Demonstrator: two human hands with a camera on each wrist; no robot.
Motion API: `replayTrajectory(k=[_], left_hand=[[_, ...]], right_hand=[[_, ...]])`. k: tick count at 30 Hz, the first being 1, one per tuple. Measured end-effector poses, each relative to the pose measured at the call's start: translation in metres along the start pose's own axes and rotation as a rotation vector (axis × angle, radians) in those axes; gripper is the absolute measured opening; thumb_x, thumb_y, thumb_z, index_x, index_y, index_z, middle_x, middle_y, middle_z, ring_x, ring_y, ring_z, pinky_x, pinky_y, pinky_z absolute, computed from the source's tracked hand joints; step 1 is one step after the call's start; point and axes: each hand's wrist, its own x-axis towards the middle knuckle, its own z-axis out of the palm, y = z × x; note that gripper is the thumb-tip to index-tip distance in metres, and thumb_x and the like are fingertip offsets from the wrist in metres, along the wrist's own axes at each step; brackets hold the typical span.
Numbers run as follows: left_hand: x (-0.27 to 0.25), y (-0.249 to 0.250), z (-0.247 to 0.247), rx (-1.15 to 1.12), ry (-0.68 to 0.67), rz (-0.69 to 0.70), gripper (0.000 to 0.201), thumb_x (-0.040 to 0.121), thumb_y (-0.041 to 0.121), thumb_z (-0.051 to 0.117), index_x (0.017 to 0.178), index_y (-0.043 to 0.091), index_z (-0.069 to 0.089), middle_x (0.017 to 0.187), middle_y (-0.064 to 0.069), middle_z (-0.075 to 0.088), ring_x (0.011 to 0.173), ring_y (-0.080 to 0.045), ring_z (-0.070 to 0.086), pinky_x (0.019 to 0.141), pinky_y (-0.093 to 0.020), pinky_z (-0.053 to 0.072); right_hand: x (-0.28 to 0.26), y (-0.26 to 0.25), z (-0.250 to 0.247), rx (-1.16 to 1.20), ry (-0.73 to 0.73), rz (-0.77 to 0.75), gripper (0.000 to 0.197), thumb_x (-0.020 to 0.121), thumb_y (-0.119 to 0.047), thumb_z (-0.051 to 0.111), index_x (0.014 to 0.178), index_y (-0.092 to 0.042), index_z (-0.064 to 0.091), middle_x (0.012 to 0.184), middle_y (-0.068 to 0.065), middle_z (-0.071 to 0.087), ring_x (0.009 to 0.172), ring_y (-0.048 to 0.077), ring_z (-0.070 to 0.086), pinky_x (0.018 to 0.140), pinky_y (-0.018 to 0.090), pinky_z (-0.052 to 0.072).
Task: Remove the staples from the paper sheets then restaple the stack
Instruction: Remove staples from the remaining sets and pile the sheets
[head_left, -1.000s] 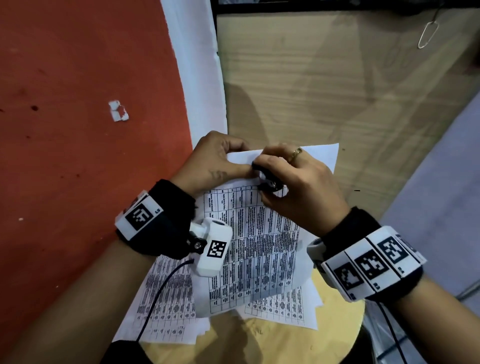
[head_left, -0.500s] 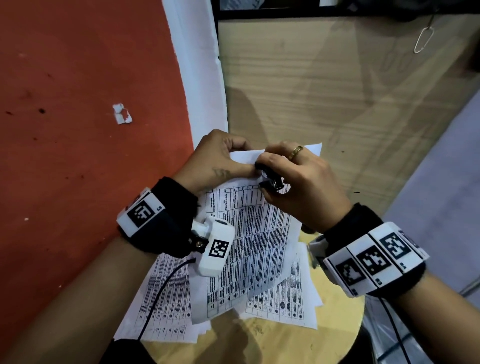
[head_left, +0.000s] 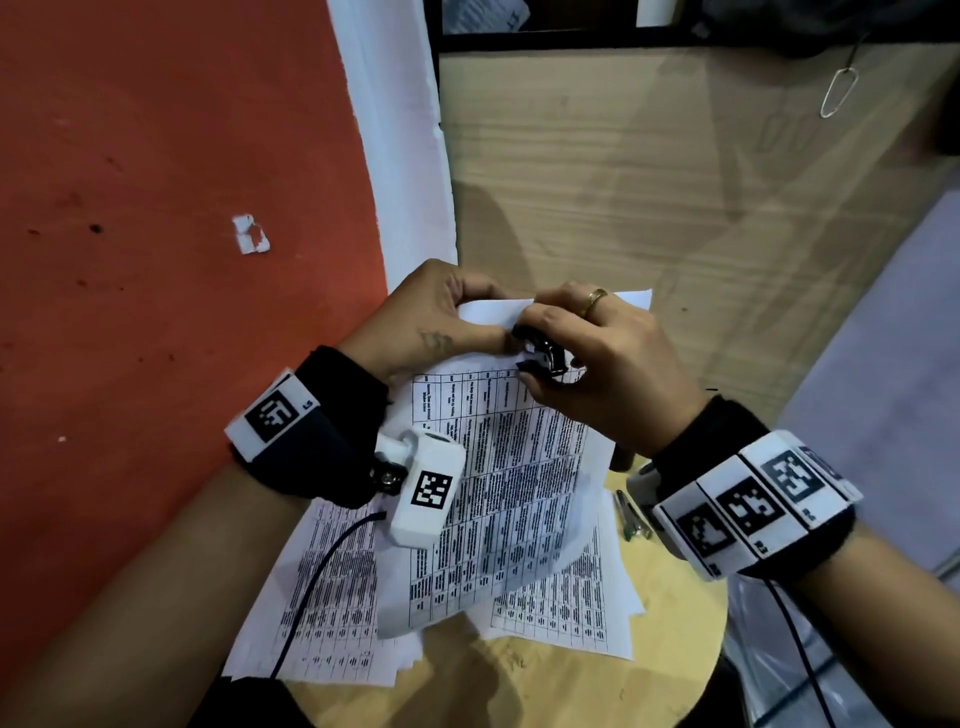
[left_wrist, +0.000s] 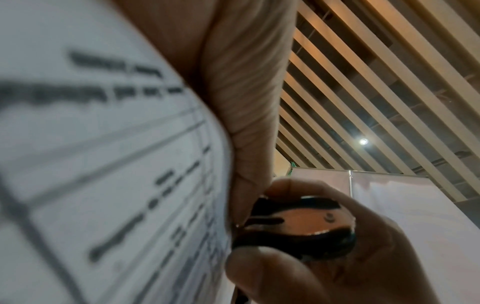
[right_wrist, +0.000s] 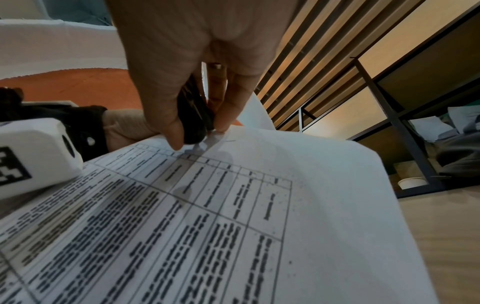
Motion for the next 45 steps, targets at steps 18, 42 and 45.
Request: replayTrajectory(k=[18, 42, 45], left_hand=[[-0.001, 0.007, 0.001, 0.019, 0.042, -0.05, 0.032, 0.055, 0.019, 0.081, 0.081, 0.003, 0.071, 0.077, -0.013, 0.065, 0.07, -0.012, 0.058, 0.071, -0.03, 0.044], [-0.001, 0.012, -0.001, 0.087, 0.084, -0.093, 0.024, 0.056, 0.02, 0.079, 0.075, 0.008, 0.071, 0.074, -0.016, 0.067, 0.066, -0.015, 0.058, 0.068, -0.03, 0.044], [-0.001, 0.014, 0.0, 0.088, 0.077, -0.079, 0.029, 0.056, 0.02, 0.079, 0.079, 0.003, 0.071, 0.076, -0.017, 0.066, 0.068, -0.017, 0.058, 0.069, -0.031, 0.044]], right_hand=[[-0.001, -0.002, -0.002, 0.06, 0.034, -0.009, 0.03, 0.07, -0.01, 0.071, 0.098, -0.002, 0.069, 0.1, 0.012, 0.067, 0.08, 0.032, 0.066, 0.059, 0.041, 0.055], [-0.002, 0.002, -0.005, 0.053, 0.096, -0.023, 0.029, 0.067, -0.007, 0.074, 0.094, 0.0, 0.071, 0.096, 0.014, 0.068, 0.079, 0.032, 0.066, 0.059, 0.04, 0.055], [-0.004, 0.002, -0.006, 0.049, 0.1, -0.022, 0.031, 0.067, -0.008, 0.075, 0.096, 0.0, 0.071, 0.097, 0.014, 0.068, 0.08, 0.031, 0.066, 0.06, 0.039, 0.055]])
